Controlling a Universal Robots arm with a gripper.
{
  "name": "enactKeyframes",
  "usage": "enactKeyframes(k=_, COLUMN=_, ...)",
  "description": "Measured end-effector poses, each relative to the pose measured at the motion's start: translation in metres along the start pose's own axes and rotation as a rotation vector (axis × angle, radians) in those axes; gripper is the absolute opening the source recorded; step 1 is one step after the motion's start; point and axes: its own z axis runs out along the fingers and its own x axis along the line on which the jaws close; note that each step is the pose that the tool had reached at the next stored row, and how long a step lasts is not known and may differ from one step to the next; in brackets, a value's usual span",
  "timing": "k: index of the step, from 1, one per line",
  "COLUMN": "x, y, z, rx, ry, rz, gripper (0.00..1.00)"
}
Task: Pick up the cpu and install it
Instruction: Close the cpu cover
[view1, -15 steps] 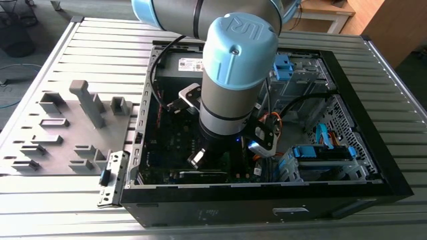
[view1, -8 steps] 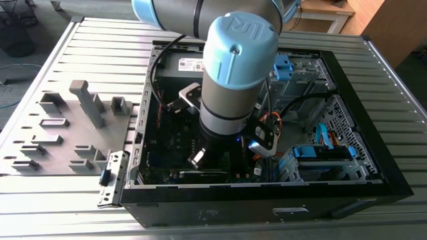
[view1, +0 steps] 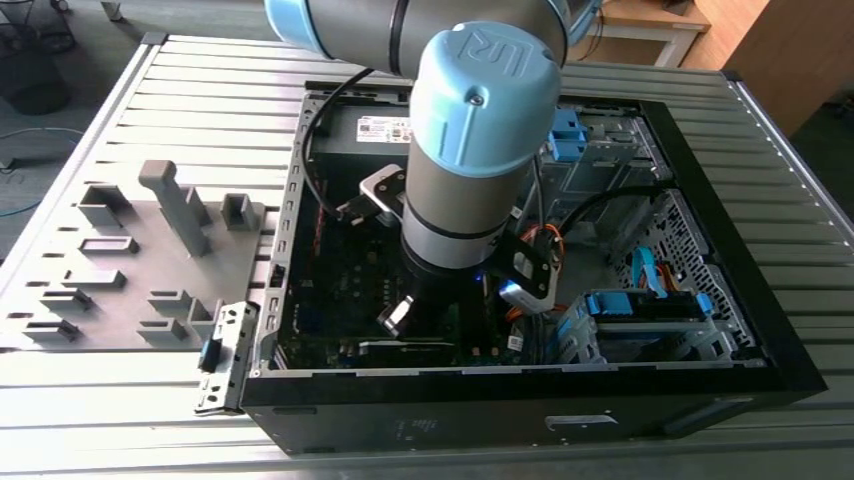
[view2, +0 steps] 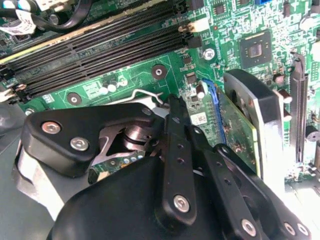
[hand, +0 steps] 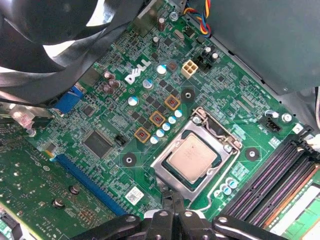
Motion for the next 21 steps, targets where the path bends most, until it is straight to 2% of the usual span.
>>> enactKeyframes(k=7, x=-0.0003, y=0.0, z=-0.0009, rx=0.0002, ry=0.0002, rz=0.0, gripper=0.11)
enactKeyframes(k=12, x=-0.0006, y=0.0004, z=-0.0063, rx=0.0, ry=0.0, rz=0.0, gripper=0.11)
enactKeyframes(k=18, x=-0.0011, y=0.0013, z=-0.016, rx=0.0, ry=0.0001, rz=0.0, gripper=0.11)
enactKeyframes(k=21, x=-0.0011, y=0.0013, z=-0.0154, rx=-0.0002, ry=-0.0004, rz=0.0, gripper=0.11)
